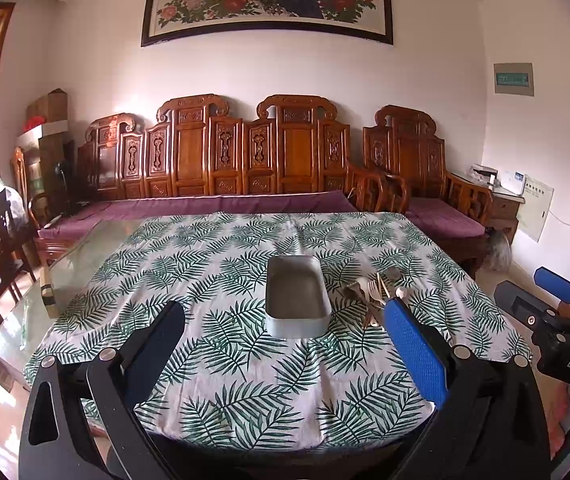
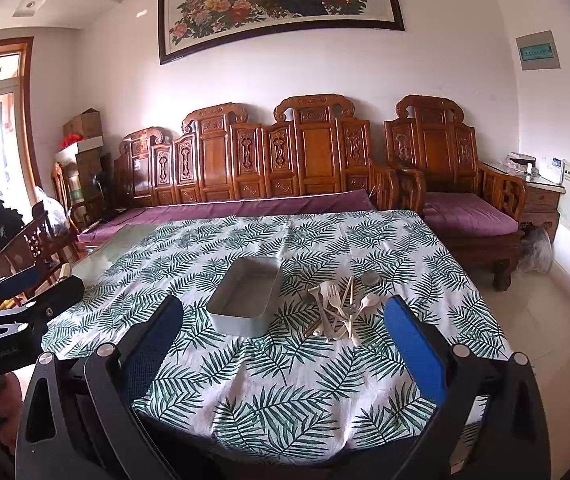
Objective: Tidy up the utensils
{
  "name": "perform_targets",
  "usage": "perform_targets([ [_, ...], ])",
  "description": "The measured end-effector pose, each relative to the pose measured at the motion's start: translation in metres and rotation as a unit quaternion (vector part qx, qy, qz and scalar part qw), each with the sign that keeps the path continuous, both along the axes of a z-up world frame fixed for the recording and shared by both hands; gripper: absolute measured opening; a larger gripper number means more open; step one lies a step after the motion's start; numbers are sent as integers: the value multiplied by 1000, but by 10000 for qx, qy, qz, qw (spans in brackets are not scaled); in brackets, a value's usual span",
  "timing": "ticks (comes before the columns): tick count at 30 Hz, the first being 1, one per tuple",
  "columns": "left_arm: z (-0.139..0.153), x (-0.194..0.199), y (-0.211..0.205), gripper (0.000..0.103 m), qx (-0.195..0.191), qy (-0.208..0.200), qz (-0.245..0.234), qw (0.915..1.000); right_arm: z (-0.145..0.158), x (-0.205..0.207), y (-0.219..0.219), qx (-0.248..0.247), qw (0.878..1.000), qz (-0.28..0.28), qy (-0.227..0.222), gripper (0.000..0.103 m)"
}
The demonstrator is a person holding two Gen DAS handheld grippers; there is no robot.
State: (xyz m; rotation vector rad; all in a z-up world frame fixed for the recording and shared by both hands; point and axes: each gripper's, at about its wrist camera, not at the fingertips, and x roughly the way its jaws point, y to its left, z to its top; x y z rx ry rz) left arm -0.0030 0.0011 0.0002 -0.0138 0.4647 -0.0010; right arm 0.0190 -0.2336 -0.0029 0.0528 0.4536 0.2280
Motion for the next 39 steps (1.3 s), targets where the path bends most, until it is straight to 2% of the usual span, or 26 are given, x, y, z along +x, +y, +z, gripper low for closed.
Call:
perform_targets([
  [13,-7,3,-3,96,33,77,-26,10000,-5,1,-1,56,10000,17,34,101],
  [24,-22,25,-5,96,114,389,-151,9991,-20,16,-23,35,9998,-167,115,101],
  [39,-16,55,-14,96,237,237,-203,9992,-10,34,-42,-246,9992,-256,-174,101],
])
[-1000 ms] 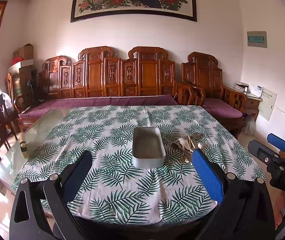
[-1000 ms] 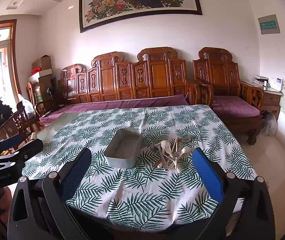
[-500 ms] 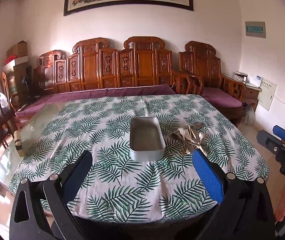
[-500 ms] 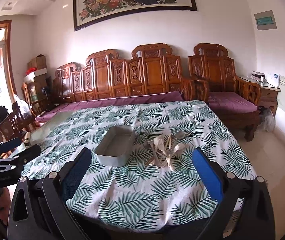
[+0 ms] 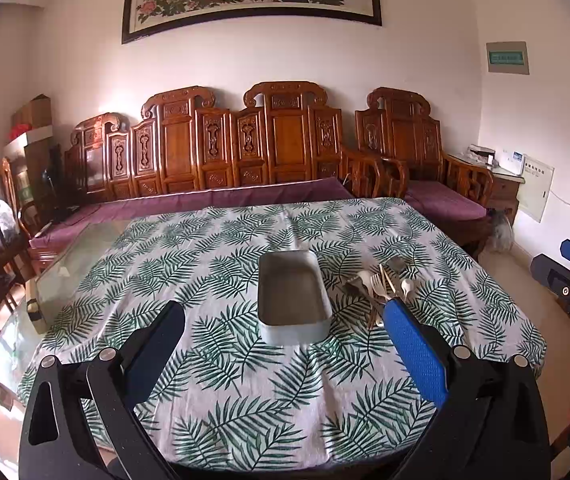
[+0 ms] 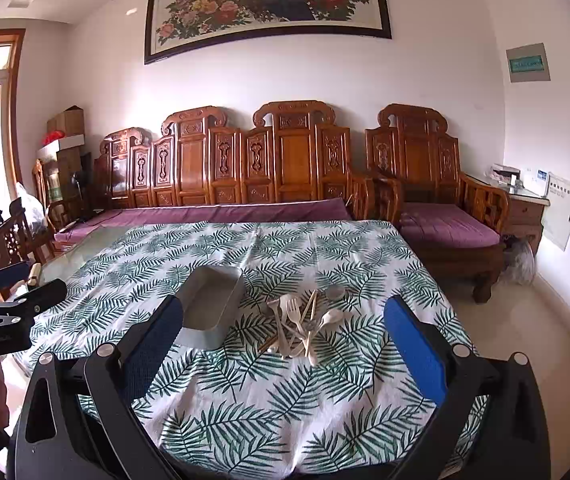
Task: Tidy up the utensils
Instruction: 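Move both tools toward the utensil pile beside the grey tray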
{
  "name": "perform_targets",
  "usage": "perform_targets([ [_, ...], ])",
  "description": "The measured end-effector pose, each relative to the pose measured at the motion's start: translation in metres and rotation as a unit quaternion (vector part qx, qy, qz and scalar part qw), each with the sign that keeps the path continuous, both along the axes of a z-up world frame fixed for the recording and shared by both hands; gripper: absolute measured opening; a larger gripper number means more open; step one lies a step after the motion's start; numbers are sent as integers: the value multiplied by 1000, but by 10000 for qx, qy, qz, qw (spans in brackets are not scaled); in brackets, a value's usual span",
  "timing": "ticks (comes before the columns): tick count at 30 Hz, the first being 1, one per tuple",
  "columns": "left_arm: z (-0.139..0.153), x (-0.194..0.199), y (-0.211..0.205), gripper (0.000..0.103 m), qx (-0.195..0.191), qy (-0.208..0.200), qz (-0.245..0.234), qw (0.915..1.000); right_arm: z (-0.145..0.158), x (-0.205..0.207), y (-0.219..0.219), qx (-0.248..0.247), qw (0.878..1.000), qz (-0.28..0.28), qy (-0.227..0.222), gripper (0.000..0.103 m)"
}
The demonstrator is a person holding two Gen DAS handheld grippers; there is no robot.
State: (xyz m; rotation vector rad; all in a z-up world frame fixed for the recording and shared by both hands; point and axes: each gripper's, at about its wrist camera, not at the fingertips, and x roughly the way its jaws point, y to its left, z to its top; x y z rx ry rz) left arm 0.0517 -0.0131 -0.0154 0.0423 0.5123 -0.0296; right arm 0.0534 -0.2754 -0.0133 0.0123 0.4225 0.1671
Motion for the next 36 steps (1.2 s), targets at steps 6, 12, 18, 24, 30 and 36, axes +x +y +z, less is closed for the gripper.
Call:
perform_targets([
  [6,-9,19,-8,96,73,196,-71,9998,-6,11,-2,-99,9999,27,36,101],
  [12,-28,43,-20,96,200,425,-206,9987,-24,37,-11,-202,9995,67,245,101],
  [18,-48,70,-37,96,420,737,-431,9955,-45,64,-22,-506,9979,62,388,101],
  [24,-71,92,-49,96,480,1011,-715,9911,-76,103,-39,-405,9921,441,1101,86],
  [30,-90,114,-69,96,553,1361,-1127,9827,-100,132,-50,-95,9864,571,1536,73],
  [36,-108,155,-89,96,375,1868,-1279,9733,-111,174,-49,12,9806,768,1803,70],
])
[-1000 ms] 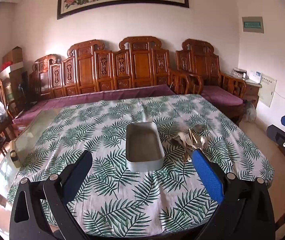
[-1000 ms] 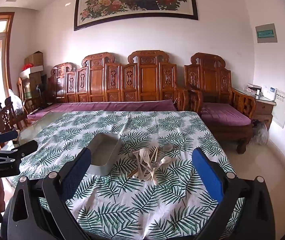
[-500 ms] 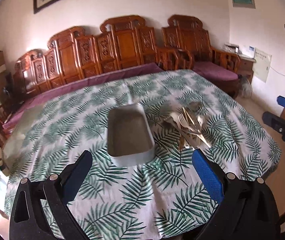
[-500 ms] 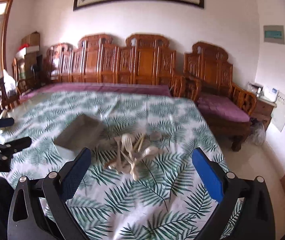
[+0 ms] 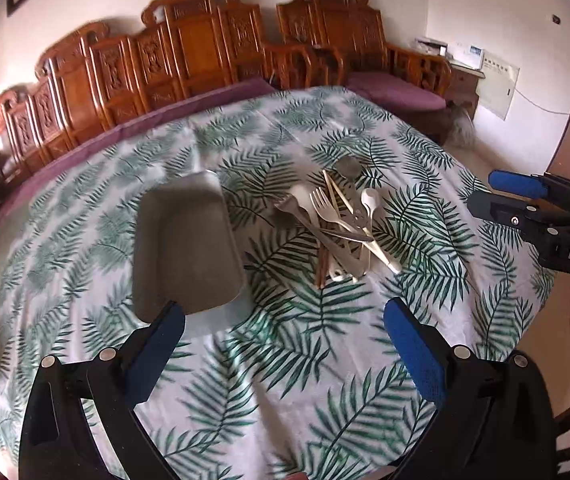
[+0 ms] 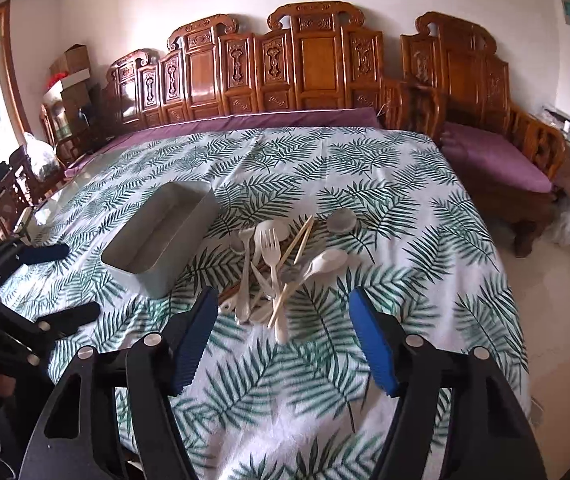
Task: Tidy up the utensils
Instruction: 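Move both tools toward the utensil pile beside the grey tray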
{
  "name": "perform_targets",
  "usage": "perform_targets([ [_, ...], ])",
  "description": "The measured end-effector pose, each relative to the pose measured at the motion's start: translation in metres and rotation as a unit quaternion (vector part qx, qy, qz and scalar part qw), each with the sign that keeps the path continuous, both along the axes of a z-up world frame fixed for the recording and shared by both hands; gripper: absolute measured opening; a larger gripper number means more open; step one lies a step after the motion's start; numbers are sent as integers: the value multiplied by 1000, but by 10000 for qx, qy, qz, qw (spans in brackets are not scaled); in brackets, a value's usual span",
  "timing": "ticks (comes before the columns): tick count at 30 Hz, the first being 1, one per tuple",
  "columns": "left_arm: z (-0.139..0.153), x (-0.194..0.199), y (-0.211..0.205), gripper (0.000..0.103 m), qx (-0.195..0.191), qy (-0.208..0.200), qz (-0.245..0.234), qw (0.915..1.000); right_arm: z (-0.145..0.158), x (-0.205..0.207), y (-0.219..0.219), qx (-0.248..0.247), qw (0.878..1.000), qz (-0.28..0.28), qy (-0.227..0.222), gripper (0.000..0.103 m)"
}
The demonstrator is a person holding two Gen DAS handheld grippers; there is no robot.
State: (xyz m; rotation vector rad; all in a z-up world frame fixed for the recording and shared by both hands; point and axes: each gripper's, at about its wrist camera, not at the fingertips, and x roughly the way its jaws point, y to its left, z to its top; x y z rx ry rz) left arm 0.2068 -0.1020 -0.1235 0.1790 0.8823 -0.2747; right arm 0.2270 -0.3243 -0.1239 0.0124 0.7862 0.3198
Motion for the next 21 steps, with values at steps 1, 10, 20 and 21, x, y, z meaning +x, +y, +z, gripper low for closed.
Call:
perform_targets([
  [1,-2,6,-3,96,-22,39,-10,10000,-3,8,-1,1,10000,33,56,69],
  [10,-18,59,-35,90,-266,393,-289,9985,-30,50,-20,13,9992,35,410,55],
  [20,-51,109,-67,49,-387,875,-253,9951,-47,57,-28,136,9981,-9,603,55],
  [21,-54,114,-70,49,-376,886,-242,9951,-48,58,-29,140,9980,-4,610,54],
])
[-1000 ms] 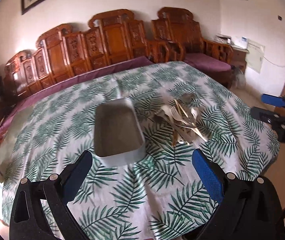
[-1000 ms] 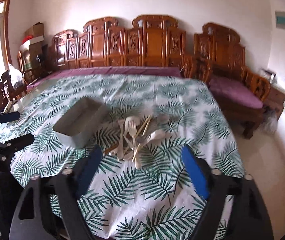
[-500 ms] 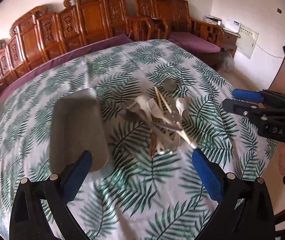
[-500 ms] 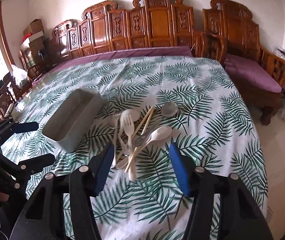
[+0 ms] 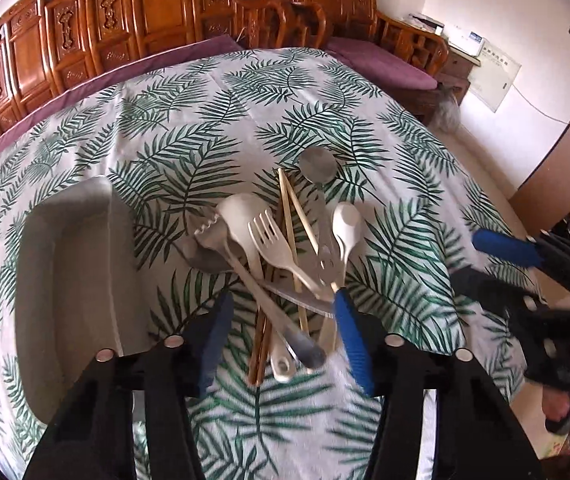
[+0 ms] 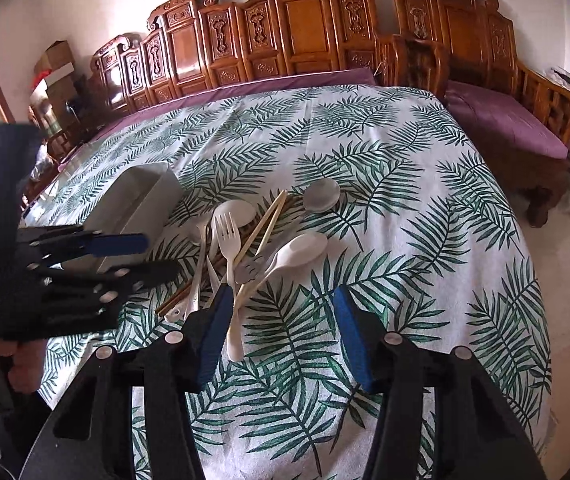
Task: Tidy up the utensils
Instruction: 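Move both tools toward the utensil pile beside the grey tray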
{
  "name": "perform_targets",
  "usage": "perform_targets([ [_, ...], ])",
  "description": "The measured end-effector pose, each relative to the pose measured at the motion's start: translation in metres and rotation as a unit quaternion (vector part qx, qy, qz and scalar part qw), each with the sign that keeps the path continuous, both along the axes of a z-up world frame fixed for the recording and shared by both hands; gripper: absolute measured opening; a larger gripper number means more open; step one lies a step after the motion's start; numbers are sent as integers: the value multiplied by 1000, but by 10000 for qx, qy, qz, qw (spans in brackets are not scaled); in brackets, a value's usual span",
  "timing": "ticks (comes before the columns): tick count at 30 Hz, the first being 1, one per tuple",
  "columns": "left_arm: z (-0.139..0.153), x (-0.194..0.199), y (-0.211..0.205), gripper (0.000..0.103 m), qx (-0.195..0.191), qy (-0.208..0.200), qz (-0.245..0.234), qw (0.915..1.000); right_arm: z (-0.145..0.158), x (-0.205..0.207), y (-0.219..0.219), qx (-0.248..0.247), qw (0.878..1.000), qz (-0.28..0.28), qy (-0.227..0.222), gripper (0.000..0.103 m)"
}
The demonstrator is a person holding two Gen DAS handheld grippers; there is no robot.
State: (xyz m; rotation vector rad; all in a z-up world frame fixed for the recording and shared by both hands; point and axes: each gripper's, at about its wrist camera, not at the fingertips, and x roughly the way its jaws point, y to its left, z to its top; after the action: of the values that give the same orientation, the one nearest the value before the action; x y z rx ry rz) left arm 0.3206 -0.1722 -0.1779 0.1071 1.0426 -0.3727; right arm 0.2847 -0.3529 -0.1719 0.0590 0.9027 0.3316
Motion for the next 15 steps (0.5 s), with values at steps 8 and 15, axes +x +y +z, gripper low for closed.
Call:
perform_targets([
  [8,-27,30,5,31,-25,346,332,9988,-6,24,-6,-63,9999,-109,96,44],
  [15,-38,36,6,17,-89,609,345,9975,-5,37,1,-296,9995,-25,82,44],
])
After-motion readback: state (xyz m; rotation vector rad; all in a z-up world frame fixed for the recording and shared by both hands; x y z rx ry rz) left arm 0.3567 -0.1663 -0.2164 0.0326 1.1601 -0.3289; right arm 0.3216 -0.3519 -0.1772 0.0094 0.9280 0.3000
